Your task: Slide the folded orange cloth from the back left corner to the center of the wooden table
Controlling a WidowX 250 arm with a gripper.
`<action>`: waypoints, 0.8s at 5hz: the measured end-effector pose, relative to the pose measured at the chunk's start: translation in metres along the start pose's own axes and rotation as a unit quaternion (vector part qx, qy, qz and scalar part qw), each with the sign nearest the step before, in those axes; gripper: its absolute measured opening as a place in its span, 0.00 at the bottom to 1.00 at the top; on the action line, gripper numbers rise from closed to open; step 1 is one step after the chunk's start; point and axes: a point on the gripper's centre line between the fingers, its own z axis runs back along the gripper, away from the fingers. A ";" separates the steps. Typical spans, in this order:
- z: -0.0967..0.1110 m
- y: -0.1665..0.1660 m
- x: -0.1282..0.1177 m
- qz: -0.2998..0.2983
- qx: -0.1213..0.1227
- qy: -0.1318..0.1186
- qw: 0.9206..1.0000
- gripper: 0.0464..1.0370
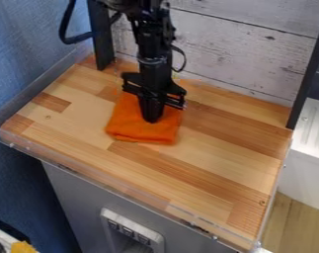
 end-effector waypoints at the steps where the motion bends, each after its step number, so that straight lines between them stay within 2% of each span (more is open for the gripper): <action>1: 0.000 -0.010 -0.005 -0.004 -0.001 0.004 1.000 0.02; 3: 0.001 -0.025 -0.007 -0.007 0.001 0.010 1.000 0.04; 4: 0.002 -0.031 -0.012 -0.009 0.004 0.029 1.000 0.19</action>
